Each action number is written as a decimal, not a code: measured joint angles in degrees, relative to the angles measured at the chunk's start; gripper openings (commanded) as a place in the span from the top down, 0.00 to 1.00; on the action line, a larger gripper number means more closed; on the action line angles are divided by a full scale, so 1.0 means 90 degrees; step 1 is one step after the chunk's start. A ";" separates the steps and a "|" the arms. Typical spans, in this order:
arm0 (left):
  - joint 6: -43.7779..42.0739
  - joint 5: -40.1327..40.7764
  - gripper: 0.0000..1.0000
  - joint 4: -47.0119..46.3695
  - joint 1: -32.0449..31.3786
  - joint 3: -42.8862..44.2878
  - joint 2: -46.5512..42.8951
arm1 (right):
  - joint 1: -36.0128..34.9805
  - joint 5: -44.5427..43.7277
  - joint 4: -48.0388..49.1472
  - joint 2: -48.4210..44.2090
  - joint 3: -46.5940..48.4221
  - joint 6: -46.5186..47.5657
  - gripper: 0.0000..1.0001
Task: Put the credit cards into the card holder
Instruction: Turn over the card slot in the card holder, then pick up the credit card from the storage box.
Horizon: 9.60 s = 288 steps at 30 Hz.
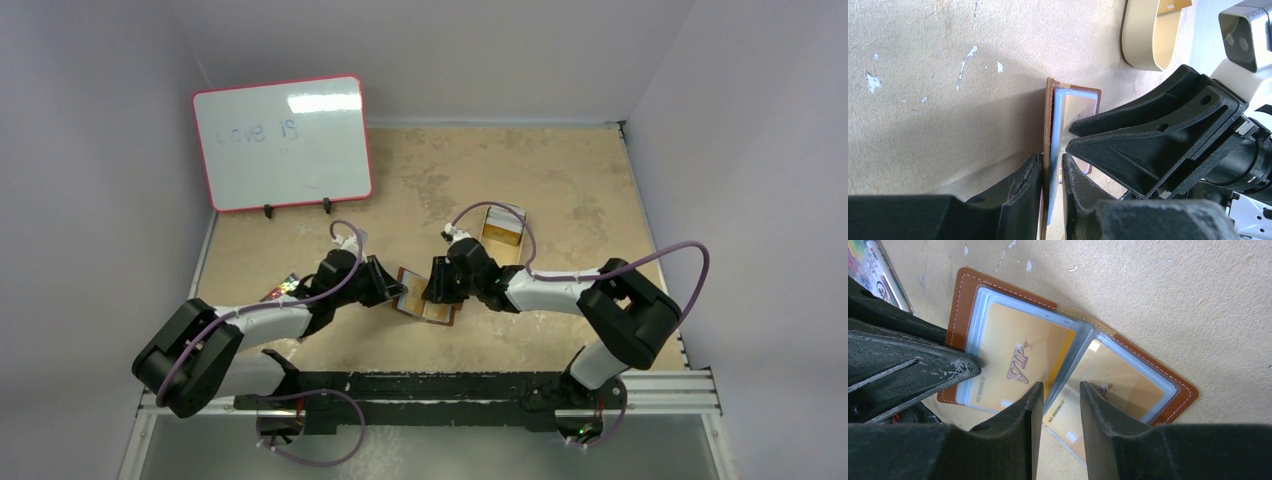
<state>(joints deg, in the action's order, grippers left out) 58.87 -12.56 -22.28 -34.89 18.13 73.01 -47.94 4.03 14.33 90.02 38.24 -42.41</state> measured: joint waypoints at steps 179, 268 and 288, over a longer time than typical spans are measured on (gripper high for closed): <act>-0.0488 0.0539 1.00 0.2514 -0.0333 0.0799 -0.1042 | 0.2016 -0.2669 -0.2166 0.0391 0.2152 0.7674 0.40; -0.0143 0.0561 1.00 0.2006 -0.0333 0.0459 -0.1120 | 0.2169 -0.3150 -0.2249 0.0493 0.2164 0.7616 0.88; 0.0352 0.0590 1.00 0.1571 -0.0330 0.0410 -0.1120 | 0.2178 -0.2108 -0.4221 -0.0102 0.3024 0.6611 1.00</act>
<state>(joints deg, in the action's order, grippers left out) 62.04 -7.25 -8.14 -37.87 21.82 62.94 -28.34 -14.94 -23.66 89.10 65.45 17.08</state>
